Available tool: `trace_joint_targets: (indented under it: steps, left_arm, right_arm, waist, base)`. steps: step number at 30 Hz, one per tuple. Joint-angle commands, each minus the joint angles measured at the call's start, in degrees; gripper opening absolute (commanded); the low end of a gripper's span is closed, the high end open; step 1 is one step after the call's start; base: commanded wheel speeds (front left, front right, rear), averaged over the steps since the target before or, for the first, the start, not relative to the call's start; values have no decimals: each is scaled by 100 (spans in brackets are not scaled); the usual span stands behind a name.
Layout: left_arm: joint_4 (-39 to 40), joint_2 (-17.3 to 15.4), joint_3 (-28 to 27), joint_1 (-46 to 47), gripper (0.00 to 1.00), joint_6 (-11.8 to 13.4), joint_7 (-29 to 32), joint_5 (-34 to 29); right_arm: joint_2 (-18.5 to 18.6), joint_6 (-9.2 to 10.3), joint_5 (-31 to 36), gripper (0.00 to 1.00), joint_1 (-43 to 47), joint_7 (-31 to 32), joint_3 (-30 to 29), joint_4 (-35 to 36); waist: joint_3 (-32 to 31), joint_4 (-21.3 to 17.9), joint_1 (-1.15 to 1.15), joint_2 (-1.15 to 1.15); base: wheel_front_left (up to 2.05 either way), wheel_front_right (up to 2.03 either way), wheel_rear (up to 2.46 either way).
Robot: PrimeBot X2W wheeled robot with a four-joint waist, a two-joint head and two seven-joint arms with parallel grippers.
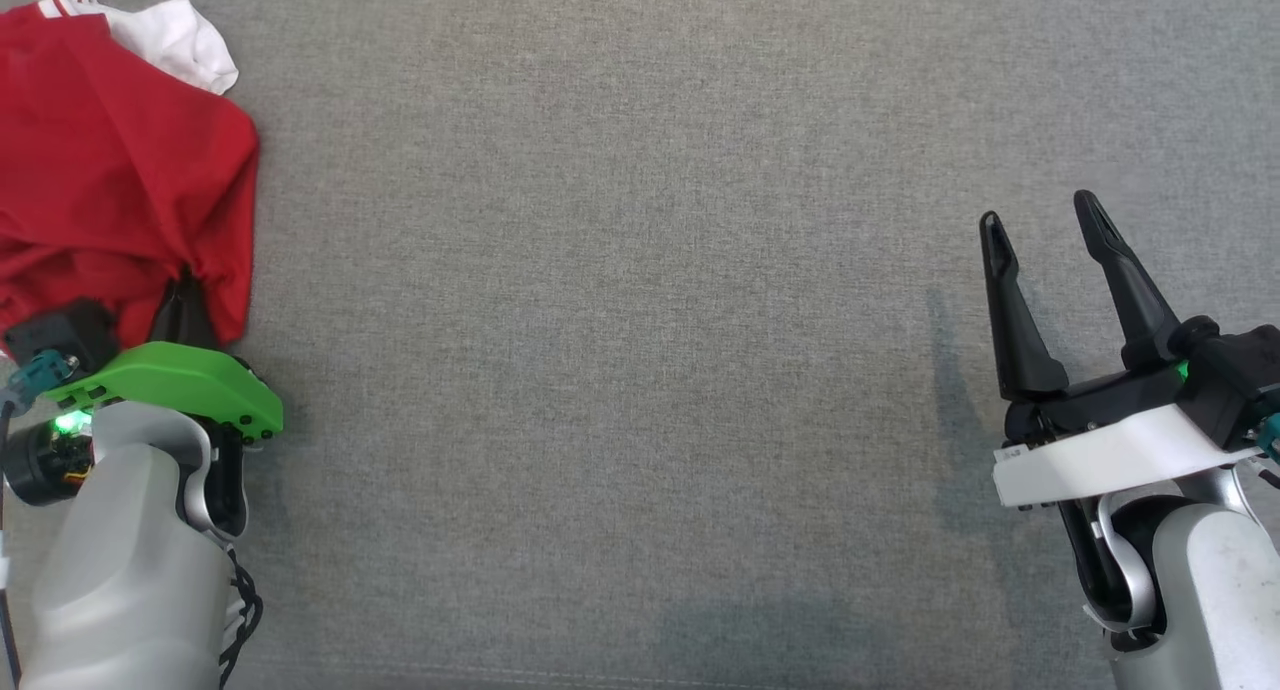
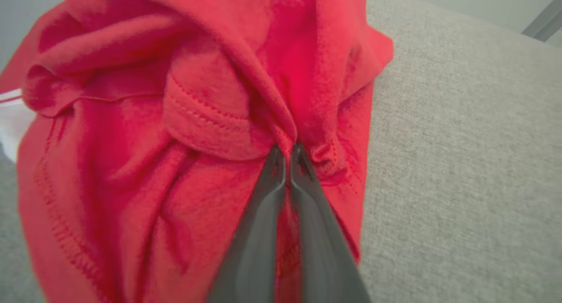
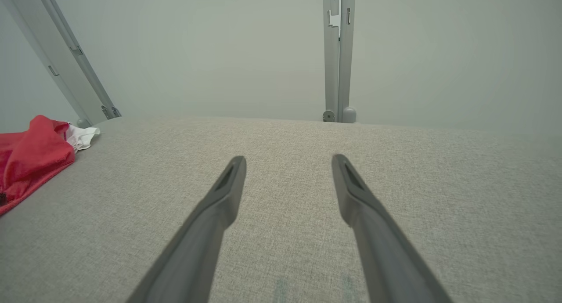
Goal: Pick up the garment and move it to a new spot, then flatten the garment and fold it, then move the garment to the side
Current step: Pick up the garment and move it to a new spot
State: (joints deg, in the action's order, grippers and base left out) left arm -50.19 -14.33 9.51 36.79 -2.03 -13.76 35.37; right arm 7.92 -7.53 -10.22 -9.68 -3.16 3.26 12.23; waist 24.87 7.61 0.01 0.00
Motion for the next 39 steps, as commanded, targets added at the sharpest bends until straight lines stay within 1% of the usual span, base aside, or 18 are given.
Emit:
trace_joint_targets:
  steps: [1,3,5,8,10,13,19,20,28,31,35,39]
  left_arm:
    - [114,-83,-44,15,0,8,-81,-100]
    - [349,-117,-144,-81,0,54,-121,-216]
    - [854,-170,-316,-201,0,139,-132,-367]
    - [1676,-166,-535,-566,0,310,-134,-684]
    - [2197,-153,-605,-802,0,386,-136,-892]
    - [2798,-221,-643,-1187,0,482,-137,-1057]
    - [3955,-262,-520,-1987,0,731,89,-1250]
    - [3955,-262,-520,-1987,0,731,89,-1250]
    - [5334,-120,-199,-2960,0,1062,530,-1402]
    - [5621,-45,-16,-3147,0,1122,668,-1469]
    - [5689,26,248,-2997,0,1020,776,-1526]
    - [5590,182,593,-2591,0,843,839,-1589]
  right_arm:
    - [-15,9,-10,100,27,-59,-32,-33]
    - [-46,9,-19,100,68,-92,-57,-66]
    - [-78,9,-14,100,102,-124,-86,-96]
    - [-131,9,-6,100,159,-182,-119,-164]
    - [-158,9,-3,100,236,-208,-139,-225]
    - [-215,9,20,100,338,-270,-162,-294]
    - [-298,9,7,100,606,-322,-199,-395]
    - [-298,9,7,100,606,-322,-199,-395]
    - [-369,9,106,100,841,-275,-156,-269]
    - [-371,9,126,100,842,-254,-114,-214]
    - [-363,9,126,100,767,-241,-104,-159]
    - [-379,9,64,100,689,-279,-109,-139]
  waist:
    - [-168,14,-1,0]
    - [-283,14,-1,0]
    - [-404,15,-1,0]
    - [-619,8,-1,0]
    - [-811,6,-1,0]
    - [-1071,-53,-1,0]
    - [-1569,-231,-1,0]
    - [-1569,-231,-1,0]
    - [-1869,-614,-1,0]
    - [-1868,-855,-1,0]
    - [-1773,-1237,-1,0]
    - [-1593,-1697,-1,0]
  base:
    - [0,0,0]
    - [0,0,0]
    - [0,0,0]
    - [0,0,0]
    - [0,0,0]
    - [0,0,0]
    - [0,0,0]
    - [0,0,0]
    - [0,0,0]
    - [0,0,0]
    - [0,0,0]
    - [0,0,0]
